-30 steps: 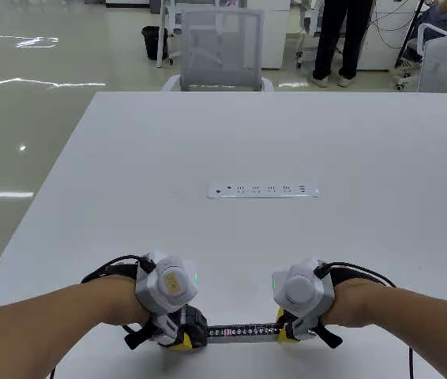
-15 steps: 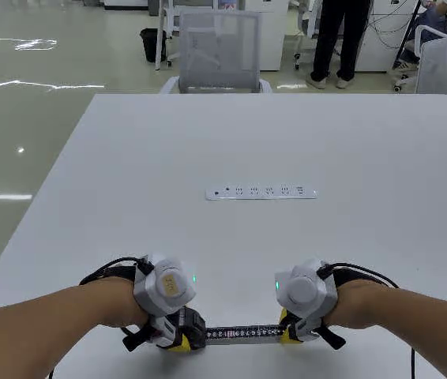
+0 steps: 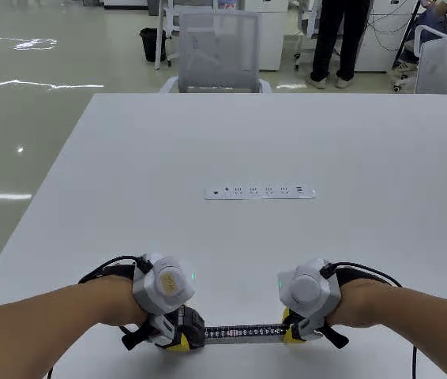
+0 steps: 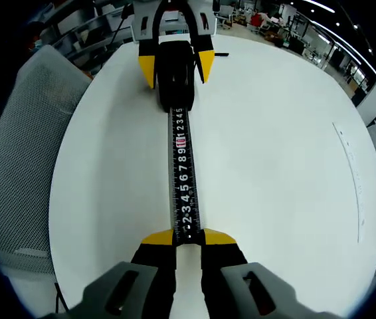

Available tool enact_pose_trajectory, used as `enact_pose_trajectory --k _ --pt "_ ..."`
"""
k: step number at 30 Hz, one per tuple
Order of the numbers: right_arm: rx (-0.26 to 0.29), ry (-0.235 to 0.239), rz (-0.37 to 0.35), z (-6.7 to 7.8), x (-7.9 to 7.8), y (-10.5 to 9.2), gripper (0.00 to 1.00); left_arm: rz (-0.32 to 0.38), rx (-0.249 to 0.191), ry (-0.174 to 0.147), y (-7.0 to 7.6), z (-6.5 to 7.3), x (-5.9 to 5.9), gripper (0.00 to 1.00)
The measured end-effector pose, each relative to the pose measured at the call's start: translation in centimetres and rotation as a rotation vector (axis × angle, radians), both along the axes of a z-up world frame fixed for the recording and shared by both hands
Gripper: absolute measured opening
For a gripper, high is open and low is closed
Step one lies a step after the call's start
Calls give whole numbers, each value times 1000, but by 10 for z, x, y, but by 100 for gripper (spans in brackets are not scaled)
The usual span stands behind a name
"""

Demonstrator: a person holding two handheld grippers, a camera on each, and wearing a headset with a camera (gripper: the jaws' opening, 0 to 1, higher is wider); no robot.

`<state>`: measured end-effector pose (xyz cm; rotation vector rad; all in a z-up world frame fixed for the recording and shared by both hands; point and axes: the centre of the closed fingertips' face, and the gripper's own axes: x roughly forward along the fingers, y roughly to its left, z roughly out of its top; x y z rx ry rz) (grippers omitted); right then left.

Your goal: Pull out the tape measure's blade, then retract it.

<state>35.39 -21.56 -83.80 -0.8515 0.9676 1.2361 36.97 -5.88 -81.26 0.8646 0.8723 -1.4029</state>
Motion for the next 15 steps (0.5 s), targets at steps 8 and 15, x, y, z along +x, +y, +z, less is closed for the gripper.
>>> enact_pose_trajectory --k 8,15 --pt "-6 2 -2 0 -1 -5 12 1 -1 -1 0 0 0 35" --pt "-9 2 -4 0 -1 -9 12 2 -3 -2 0 0 0 35"
